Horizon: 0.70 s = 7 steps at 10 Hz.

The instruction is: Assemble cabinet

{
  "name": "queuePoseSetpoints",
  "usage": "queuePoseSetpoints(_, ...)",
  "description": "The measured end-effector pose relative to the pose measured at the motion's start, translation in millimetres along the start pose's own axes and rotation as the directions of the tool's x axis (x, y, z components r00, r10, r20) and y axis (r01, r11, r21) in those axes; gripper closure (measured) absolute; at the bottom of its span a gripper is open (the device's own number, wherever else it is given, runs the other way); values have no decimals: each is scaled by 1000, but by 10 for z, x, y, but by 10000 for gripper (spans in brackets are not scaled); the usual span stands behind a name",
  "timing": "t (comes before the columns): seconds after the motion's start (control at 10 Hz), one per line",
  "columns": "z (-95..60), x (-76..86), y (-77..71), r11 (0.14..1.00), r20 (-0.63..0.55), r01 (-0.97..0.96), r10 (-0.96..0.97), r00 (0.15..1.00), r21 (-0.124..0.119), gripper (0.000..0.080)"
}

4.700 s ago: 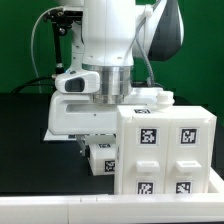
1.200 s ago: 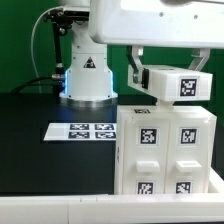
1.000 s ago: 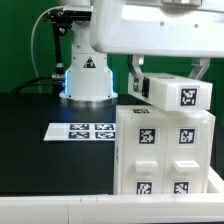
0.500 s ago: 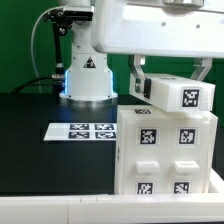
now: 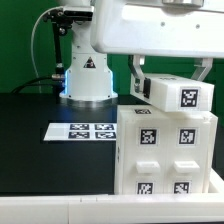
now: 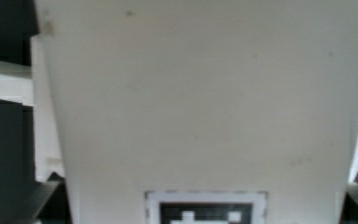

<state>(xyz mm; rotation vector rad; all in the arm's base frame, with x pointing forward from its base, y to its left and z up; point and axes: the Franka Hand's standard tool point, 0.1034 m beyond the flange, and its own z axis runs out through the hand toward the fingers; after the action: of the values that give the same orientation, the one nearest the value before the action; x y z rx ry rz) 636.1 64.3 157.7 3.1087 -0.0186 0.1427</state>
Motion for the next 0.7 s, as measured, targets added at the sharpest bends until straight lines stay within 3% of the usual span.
queuePoseSetpoints(0.2, 55, -37, -30, 952, -6, -306, 306, 952, 14, 248)
queuePoseSetpoints(0.3, 83, -39, -64, 868, 13, -493, 493, 870, 56, 256)
queuePoseSetpoints(0.7, 89, -51, -79, 674, 52, -736, 734, 677, 61, 256)
